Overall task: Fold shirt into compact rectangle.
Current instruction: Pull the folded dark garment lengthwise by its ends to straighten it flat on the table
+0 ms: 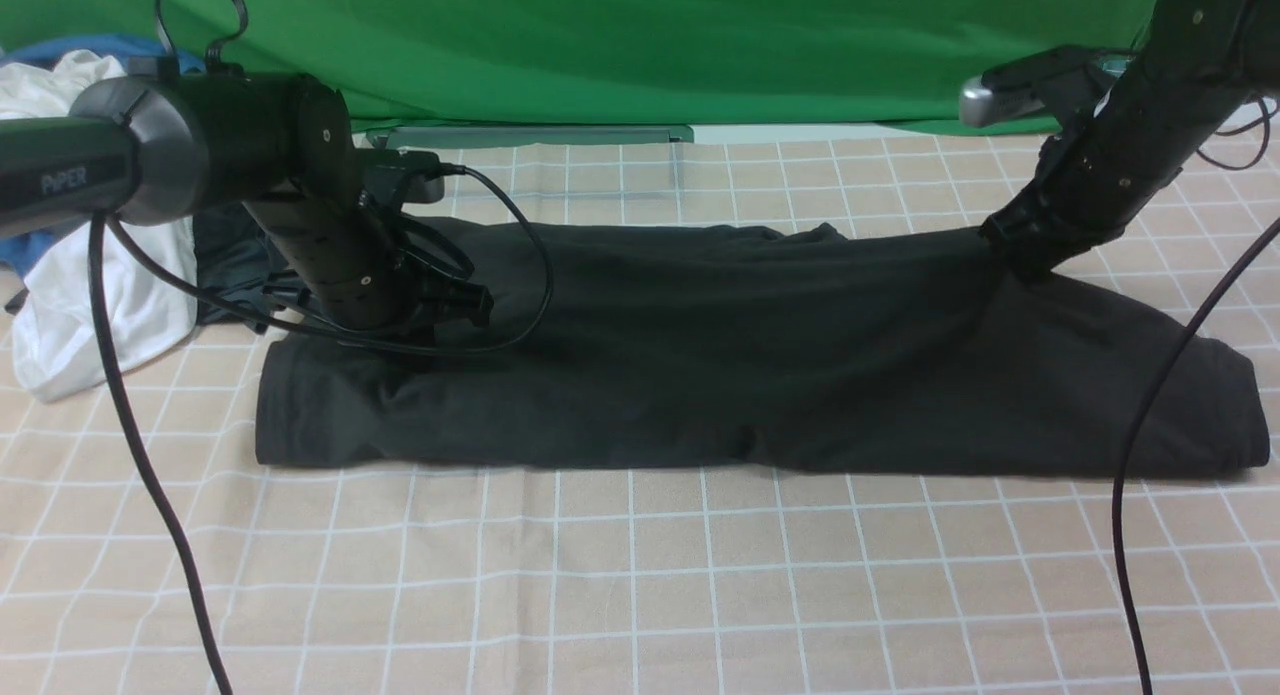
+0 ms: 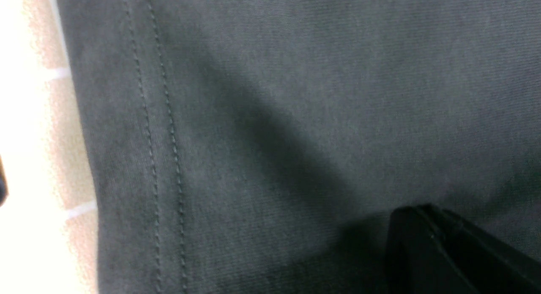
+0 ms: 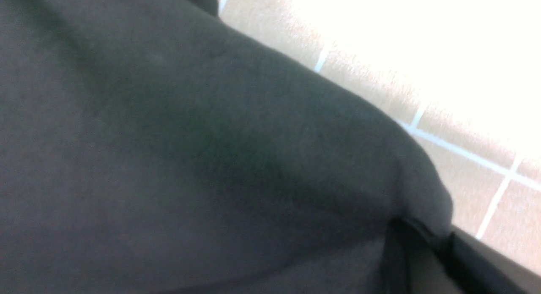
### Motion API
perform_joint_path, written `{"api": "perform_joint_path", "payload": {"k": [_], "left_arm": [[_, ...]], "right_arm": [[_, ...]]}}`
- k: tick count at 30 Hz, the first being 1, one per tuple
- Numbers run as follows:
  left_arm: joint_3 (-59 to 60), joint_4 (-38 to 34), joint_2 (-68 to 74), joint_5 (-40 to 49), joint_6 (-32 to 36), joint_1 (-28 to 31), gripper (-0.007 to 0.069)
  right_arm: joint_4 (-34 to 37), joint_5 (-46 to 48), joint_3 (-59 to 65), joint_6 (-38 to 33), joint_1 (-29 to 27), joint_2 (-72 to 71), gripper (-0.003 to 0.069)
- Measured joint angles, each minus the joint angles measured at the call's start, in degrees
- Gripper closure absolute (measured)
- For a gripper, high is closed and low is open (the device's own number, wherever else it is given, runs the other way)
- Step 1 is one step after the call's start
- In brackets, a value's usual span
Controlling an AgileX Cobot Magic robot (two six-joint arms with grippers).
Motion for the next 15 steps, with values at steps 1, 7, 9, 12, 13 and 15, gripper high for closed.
{"api": "perform_joint_path", "payload": {"k": [1,7,9,12,13,15], "left_arm": [[0.0,0.0,0.0,0.1,0.1,0.0,0.0606],[0.0,0.0,-0.2,0.5,0.6,0.0,0.0606],[0.0,0.0,-0.7,0.8,0.8,0.0,0.0606],[0.2,0.0,-2.7,-0.4,0.8,0.0,0.0606],[0.2,-0.3,-3.7,-1.3,0.8,0.0,0.0606],[0.2,-1.6,-5.6,-2.4,0.8,0.0,0.0606]], "right_arm": [[-0.5,-0.7,0.0,0.0,0.0,0.4,0.0536],[-7.2,-2.0,0.0,3.5,0.0,1.5,0.0309],[-9.6,1.1,-0.2,5.1,0.0,0.8,0.0297],[-12.1,6.2,-1.4,7.9,0.0,-1.6,0.0389],[-12.2,6.9,-1.7,8.9,0.0,-2.9,0.0454],[-11.0,5.9,-2.0,9.9,0.0,-5.5,0.0580]]}}
